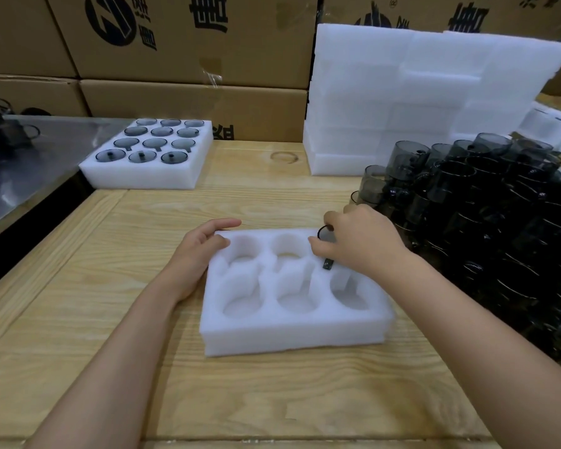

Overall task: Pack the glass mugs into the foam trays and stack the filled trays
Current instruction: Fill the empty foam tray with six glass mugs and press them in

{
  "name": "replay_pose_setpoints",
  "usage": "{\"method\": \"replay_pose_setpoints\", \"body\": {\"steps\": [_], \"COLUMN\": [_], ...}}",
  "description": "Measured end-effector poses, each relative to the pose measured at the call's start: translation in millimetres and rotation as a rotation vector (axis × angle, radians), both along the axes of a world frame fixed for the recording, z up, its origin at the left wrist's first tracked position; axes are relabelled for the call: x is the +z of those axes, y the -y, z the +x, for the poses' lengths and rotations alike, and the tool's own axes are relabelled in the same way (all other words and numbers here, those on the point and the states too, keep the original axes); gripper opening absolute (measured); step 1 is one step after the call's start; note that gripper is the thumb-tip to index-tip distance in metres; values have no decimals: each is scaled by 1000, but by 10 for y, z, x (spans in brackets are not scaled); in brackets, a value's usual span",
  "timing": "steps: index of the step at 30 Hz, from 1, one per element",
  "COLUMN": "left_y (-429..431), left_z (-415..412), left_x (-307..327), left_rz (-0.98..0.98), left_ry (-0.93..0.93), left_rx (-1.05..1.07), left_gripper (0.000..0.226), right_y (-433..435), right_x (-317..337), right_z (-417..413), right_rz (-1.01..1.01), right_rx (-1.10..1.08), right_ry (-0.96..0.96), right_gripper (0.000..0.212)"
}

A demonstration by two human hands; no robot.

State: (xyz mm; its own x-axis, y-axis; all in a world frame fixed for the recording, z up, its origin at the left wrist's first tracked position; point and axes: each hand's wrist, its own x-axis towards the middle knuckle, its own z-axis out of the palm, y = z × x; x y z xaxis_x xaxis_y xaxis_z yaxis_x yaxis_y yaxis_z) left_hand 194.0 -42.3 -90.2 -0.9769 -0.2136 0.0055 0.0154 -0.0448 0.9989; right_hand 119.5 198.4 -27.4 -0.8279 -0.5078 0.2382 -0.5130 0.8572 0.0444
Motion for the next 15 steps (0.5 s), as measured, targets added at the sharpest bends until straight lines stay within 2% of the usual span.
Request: {"method": "replay_pose_setpoints", "body": {"steps": [4, 5, 7, 9, 11, 15], "left_y": [-14, -15, -14, -12, -7, -5], "left_z": [4, 5, 7, 6, 8, 11], "left_x": [7, 9, 12, 9, 7, 7], "left_rz": [-11, -15, -30, -35, -38, -32], "left_ry": [-7, -6, -2, -3, -4, -2], "left_rx": [1, 1, -2, -3, -4, 2], "left_gripper": [36, 36, 36, 37, 37, 37], "right_y": [-99, -98, -61, -1, 18, -14], "right_x": [-98, -109, -140, -205, -255, -284], "right_z": [-2, -16, -50, -65, -87, -76], "right_rz": [9, -64, -239, -154, -57, -115], "right_rx": [3, 19, 82, 120, 125, 115], "right_ry": [-44, 41, 335, 467, 465, 433], "right_gripper": [68, 72, 73, 70, 70, 68]}}
